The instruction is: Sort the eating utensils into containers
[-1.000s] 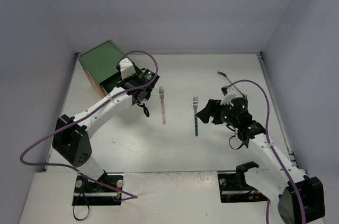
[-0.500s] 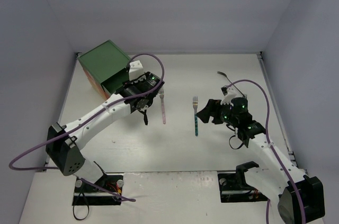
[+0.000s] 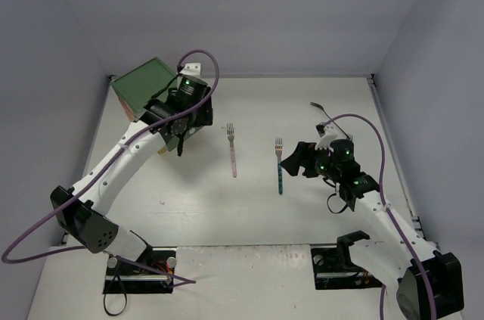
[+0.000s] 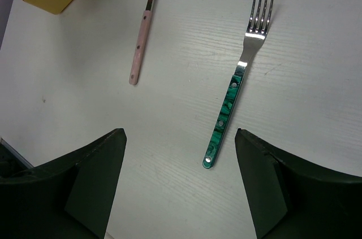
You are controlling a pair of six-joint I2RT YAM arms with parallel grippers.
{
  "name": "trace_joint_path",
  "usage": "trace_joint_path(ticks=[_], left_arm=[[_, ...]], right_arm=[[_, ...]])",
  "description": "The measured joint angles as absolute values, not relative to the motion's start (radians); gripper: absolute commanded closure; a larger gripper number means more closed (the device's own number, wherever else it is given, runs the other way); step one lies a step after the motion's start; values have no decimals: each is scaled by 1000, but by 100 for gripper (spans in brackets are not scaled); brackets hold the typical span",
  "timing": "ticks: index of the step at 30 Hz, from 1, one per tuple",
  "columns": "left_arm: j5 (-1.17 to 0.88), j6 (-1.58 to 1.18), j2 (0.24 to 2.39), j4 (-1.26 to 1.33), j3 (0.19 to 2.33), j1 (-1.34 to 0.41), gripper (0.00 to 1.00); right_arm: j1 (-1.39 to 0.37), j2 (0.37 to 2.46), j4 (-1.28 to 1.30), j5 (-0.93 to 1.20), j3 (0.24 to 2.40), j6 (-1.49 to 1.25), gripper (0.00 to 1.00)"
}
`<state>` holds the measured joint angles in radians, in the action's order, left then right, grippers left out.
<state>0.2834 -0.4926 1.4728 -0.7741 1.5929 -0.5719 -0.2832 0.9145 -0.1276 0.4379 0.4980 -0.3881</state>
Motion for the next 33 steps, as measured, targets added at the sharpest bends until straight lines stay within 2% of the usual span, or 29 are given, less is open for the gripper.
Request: trace_joint_path(ticks=[4,13,33], left_arm=[[178,-383,1498,-784,1598,-501,47],[4,-252,1618,-788,1610,-466,47],[-178,-265,1617,-791,1609,-450,48]], right_arm=[[-282,919,-128,443,498,-389,25],[-282,928,-127,451,498,-392,25],[-282,974,-127,450,498,-391,25]])
